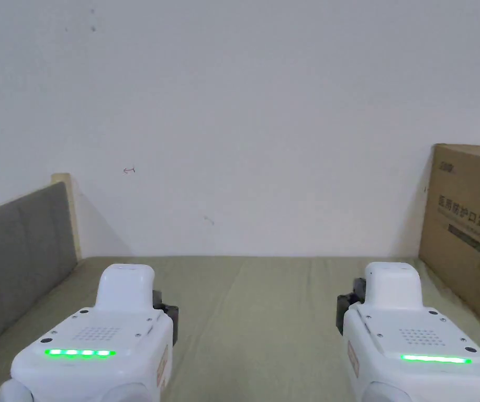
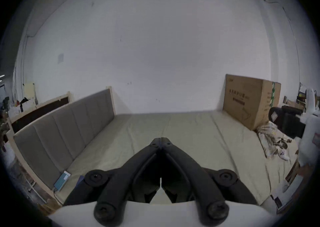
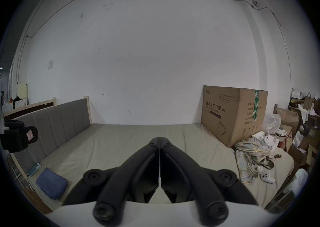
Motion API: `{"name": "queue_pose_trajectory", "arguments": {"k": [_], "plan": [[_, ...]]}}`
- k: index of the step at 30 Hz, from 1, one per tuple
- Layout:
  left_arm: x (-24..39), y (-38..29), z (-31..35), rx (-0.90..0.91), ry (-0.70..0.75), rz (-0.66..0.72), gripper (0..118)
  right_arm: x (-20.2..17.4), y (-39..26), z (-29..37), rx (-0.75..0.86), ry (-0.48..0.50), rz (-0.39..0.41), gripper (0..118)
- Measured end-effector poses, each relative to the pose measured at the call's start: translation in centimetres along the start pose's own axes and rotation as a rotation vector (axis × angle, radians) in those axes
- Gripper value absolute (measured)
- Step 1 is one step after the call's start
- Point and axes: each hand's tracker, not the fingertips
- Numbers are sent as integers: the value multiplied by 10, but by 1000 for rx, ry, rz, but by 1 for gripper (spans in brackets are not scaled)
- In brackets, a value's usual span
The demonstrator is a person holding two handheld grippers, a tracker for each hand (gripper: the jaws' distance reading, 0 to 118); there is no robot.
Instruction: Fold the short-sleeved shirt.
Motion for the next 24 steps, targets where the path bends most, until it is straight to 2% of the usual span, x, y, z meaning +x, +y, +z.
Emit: {"name": "queue_pose_trajectory", "arguments": {"k": [5,7,8,9,10,11,12,13,14,17,24], "plan": [[15,2,9,39,53,-48,0,5,3,12,21,-10,13,4],[16,1,10,41,65,-35,1,9,2,15,21,-5,8,12],[14,0,12,46,53,-15,9,10,1,16,20,-3,3,19],[12,0,15,47,33,19,21,11,0,17,19,-2,2,25],[10,-1,16,55,4,42,39,11,-1,18,18,1,3,31],[8,-1,16,53,-23,38,71,12,-2,18,18,2,4,41],[9,-1,14,37,-17,25,93,11,-4,18,20,2,6,54],[11,-2,13,29,-13,14,107,11,-4,18,24,3,6,69],[12,-4,14,34,-16,2,110,11,-5,18,26,5,7,78],[17,-8,13,57,7,-55,109,8,-6,17,37,-31,25,85],[25,-16,11,61,51,-133,109,8,-7,17,31,-13,23,86]]}}
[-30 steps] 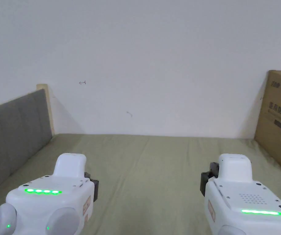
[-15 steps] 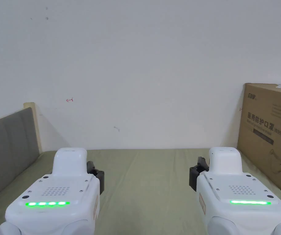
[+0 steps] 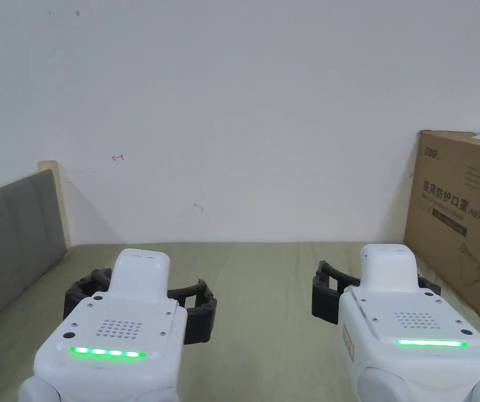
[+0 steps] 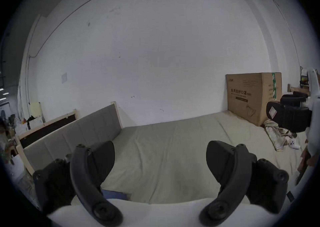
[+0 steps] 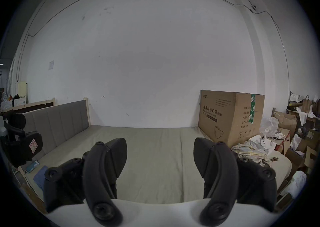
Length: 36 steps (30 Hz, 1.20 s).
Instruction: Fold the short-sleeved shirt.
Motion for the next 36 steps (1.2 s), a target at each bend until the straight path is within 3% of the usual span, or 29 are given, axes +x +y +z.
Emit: {"name": "queue_pose_trajectory", "arguments": {"k": [3,23,36], "plan": [[-2,-1,0,-13,-71,36,109,0,-2,-2,-14,2,-2,86],[9,1,2,-2,-38,53,109,5,-10,-1,-37,2,1,86],[5,3,4,6,-100,88,109,9,-9,2,-37,-9,17,86]]}}
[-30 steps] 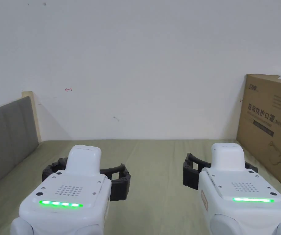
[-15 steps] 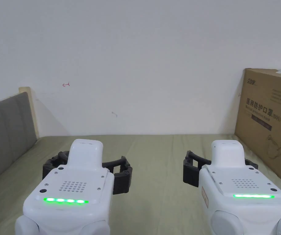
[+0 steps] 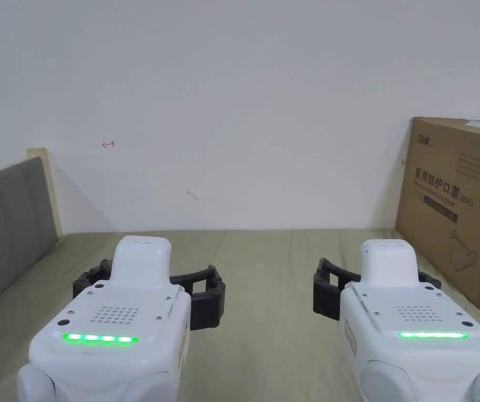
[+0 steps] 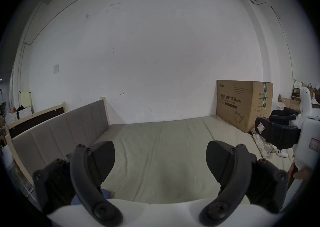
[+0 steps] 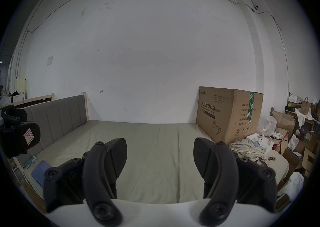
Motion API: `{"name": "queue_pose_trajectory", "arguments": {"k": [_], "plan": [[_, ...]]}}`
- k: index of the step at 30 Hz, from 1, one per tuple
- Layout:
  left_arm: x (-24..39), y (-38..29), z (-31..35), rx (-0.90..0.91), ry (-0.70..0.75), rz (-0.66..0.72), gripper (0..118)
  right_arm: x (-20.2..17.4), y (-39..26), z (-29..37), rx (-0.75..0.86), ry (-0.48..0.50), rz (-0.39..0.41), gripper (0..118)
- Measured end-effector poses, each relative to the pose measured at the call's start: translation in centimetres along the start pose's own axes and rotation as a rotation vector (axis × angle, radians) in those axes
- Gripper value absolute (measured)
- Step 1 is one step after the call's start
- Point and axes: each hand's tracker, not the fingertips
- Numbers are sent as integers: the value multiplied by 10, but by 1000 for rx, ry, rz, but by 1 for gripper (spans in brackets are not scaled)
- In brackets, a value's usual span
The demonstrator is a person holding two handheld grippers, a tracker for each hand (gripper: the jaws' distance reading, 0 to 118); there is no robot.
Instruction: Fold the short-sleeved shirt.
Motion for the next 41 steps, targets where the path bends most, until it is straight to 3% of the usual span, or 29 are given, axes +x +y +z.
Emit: {"name": "queue_pose_trajectory", "arguments": {"k": [41], "plan": [[-9,-1,2,12,52,24,109,2,-8,-2,-24,5,-13,86]]}}
